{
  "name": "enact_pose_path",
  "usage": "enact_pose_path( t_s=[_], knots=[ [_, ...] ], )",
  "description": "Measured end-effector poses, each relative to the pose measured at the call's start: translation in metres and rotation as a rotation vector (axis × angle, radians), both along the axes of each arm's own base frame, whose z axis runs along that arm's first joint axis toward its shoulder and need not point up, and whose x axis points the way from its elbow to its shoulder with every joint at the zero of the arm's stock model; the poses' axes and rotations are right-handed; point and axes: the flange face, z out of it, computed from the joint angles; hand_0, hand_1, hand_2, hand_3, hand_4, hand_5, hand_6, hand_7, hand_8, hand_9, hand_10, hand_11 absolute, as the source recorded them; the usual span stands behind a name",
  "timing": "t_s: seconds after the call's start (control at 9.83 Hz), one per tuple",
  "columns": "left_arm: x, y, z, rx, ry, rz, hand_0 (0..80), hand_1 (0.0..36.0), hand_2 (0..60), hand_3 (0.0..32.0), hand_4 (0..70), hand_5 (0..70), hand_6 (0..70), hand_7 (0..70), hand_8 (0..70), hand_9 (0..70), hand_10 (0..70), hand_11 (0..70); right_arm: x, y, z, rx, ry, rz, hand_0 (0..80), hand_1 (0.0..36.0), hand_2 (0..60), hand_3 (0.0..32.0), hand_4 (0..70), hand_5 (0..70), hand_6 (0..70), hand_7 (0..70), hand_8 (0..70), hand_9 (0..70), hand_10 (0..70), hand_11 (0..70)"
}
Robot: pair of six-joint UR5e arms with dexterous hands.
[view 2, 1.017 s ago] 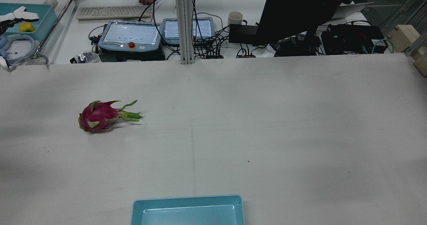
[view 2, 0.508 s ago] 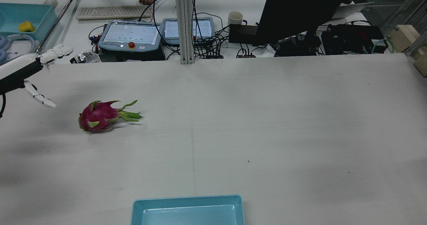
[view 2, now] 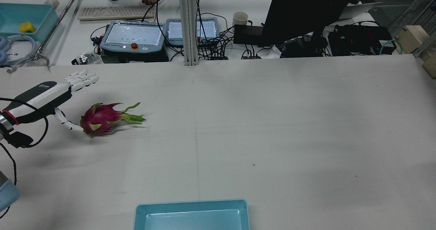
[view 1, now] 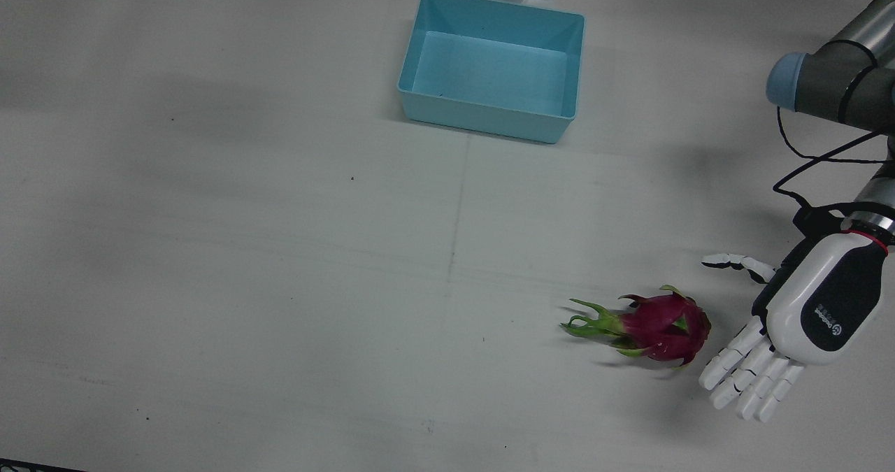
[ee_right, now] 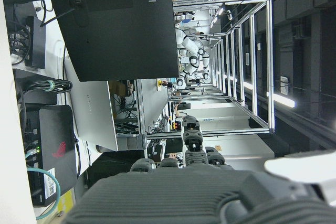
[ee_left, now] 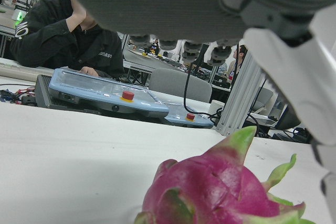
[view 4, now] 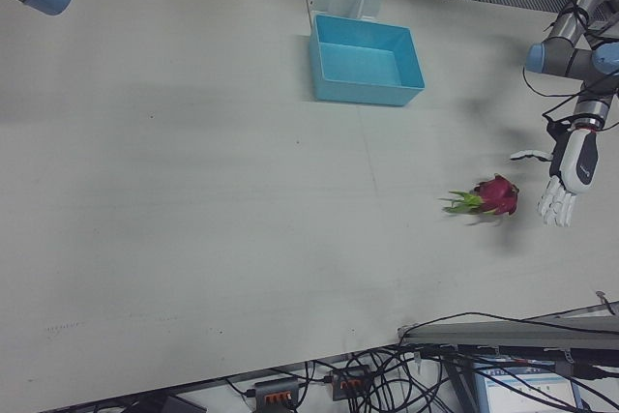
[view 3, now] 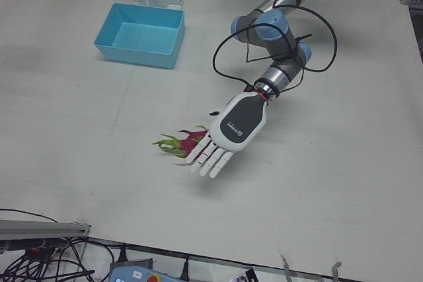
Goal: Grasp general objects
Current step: 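Close the left hand fingers around the dragon fruit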
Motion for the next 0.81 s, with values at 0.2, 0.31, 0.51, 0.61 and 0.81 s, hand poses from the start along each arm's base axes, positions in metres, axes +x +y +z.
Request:
enact_pose_path(
  t_s=[0.2, 0.31, 0.51, 0.61, 0.81],
  knots=[
    [0.004, 0.001, 0.002, 0.022, -0.052, -0.011, 55.4, 26.0, 12.5, 5.2, 0.0, 1.3, 0.0, 9.9, 0.0, 0.5, 0.0, 0.0, 0.000, 0.000, 0.000, 0.000, -0.001, 0.000, 0.0, 0.0, 0.0, 0.0, 0.0, 0.0, 0.0, 0.0, 0.0, 0.0, 0.0, 0.0],
    [0.006, -0.001, 0.006, 0.028, -0.079, -0.016, 55.5, 26.6, 13.4, 4.8, 0.0, 1.2, 0.0, 9.9, 0.0, 0.5, 0.0, 0.0, 0.000, 0.000, 0.000, 0.000, -0.001, -0.001, 0.0, 0.0, 0.0, 0.0, 0.0, 0.0, 0.0, 0.0, 0.0, 0.0, 0.0, 0.0],
    [0.016, -0.012, 0.013, 0.028, -0.122, -0.023, 55.8, 26.8, 13.1, 5.4, 0.0, 0.8, 0.0, 9.1, 0.0, 0.4, 0.0, 0.0, 0.000, 0.000, 0.001, -0.001, -0.001, -0.001, 0.0, 0.0, 0.0, 0.0, 0.0, 0.0, 0.0, 0.0, 0.0, 0.0, 0.0, 0.0],
    [0.019, -0.016, 0.014, 0.027, -0.132, -0.024, 56.6, 27.7, 13.7, 6.6, 0.0, 0.3, 0.0, 9.1, 0.0, 0.4, 0.0, 0.0, 0.000, 0.000, 0.001, -0.001, -0.001, -0.001, 0.0, 0.0, 0.0, 0.0, 0.0, 0.0, 0.0, 0.0, 0.0, 0.0, 0.0, 0.0],
    [0.024, -0.022, 0.014, 0.041, -0.163, -0.032, 56.7, 28.3, 15.0, 8.4, 0.0, 0.9, 0.0, 9.2, 0.0, 0.4, 0.0, 0.0, 0.000, 0.000, 0.001, -0.001, -0.001, -0.001, 0.0, 0.0, 0.0, 0.0, 0.0, 0.0, 0.0, 0.0, 0.0, 0.0, 0.0, 0.0]
  ],
)
